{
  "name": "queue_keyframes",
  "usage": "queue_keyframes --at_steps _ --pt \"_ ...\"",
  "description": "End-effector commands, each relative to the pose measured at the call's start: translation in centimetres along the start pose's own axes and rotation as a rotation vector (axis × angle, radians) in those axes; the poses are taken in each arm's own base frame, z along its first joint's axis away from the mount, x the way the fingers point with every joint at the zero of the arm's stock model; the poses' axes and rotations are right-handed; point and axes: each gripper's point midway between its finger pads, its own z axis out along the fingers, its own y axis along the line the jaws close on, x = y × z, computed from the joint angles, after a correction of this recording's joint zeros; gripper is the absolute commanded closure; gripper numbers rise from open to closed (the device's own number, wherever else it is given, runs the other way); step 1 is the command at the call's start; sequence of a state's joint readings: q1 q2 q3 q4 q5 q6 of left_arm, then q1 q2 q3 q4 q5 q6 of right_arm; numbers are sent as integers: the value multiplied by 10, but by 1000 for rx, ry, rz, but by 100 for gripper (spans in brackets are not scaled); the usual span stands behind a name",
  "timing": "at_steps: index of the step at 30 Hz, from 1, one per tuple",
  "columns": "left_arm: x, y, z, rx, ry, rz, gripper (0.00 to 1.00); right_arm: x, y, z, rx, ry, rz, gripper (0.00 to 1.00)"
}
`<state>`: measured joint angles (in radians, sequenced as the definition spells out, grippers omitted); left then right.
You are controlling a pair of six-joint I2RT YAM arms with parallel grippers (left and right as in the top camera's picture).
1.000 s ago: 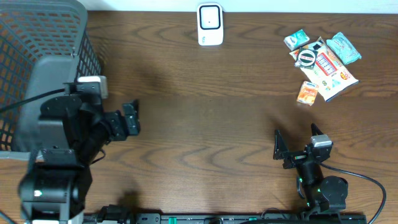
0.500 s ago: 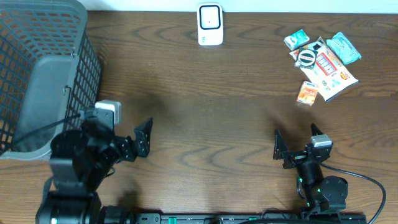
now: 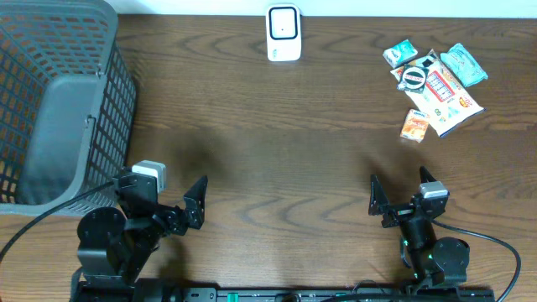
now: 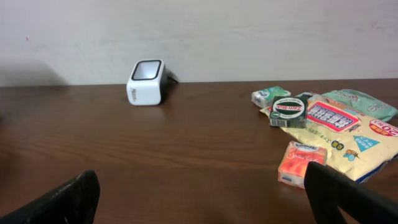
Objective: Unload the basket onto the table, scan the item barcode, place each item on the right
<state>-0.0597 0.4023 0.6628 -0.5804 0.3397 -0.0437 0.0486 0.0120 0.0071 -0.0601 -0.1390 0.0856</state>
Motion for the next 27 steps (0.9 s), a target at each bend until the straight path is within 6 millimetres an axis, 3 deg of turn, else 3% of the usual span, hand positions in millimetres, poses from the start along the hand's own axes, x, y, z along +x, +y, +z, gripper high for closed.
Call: queue_keyframes --at_steps 1,16,21,27 --pt "6 1 4 15 -46 29 2 0 -2 0 7 -2 -12 1" --pt "20 5 9 35 -278 63 2 0 -2 0 7 -2 -12 1" --pt "26 20 15 -21 -299 -24 2 0 -2 0 7 -2 -12 1" --pt "24 26 22 -30 -377 -10 2 0 -2 0 7 -2 -12 1"
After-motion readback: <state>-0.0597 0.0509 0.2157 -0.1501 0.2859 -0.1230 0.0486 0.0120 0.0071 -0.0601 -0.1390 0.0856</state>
